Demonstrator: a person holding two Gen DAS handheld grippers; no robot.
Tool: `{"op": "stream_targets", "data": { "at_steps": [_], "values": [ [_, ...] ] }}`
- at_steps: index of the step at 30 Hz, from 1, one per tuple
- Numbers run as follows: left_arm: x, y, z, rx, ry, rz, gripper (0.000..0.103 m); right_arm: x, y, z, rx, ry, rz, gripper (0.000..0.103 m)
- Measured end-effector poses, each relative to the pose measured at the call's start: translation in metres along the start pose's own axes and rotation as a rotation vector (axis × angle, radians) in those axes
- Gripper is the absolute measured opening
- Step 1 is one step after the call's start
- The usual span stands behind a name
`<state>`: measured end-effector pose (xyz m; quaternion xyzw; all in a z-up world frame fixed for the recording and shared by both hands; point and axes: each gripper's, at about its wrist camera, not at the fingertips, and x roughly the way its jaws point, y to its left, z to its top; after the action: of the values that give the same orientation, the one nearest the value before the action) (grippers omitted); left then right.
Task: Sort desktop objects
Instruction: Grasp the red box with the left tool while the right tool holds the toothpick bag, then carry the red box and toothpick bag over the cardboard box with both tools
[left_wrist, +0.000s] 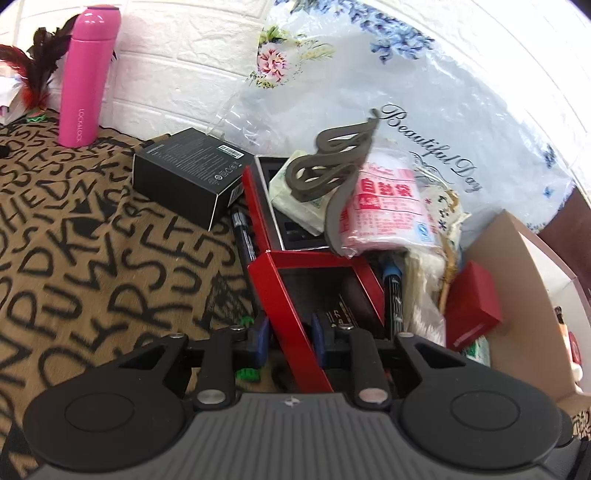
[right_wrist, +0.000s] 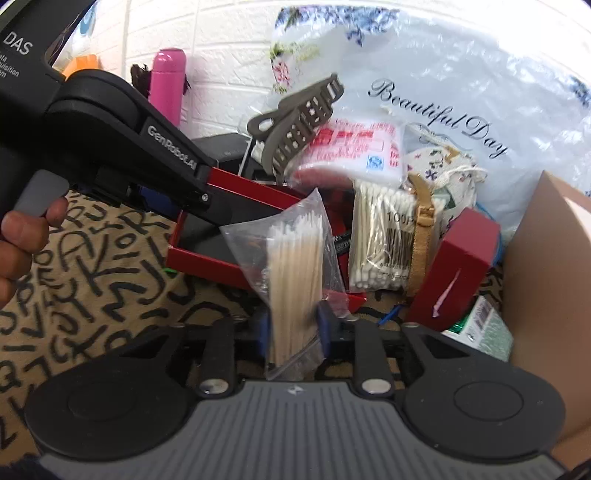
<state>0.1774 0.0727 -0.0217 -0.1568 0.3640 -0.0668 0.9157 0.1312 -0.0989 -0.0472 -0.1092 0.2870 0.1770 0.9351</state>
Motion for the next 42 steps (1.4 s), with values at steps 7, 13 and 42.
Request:
{"op": "stream_targets", "data": {
  "at_steps": [7, 13, 42],
  "values": [
    [-0.035, 0.001, -0.031, -0.056, 0.01, -0.052, 0.023, -0.048, 0.002, -0.012, 0.016, -0.023, 0.033, 0.012],
    [-0.071, -0.002, -0.06, -0.066, 0.013, -0.104, 0.017, -0.095, 0.0, -0.029, 0.046, -0.044, 0.062, 0.008],
    [-0.065, -0.046, -0.103, -0.02, 0.025, -0.075, 0.018, -0.162, -0.012, -0.09, 0.212, -0.032, 0.057, 0.007]
  ]
}}
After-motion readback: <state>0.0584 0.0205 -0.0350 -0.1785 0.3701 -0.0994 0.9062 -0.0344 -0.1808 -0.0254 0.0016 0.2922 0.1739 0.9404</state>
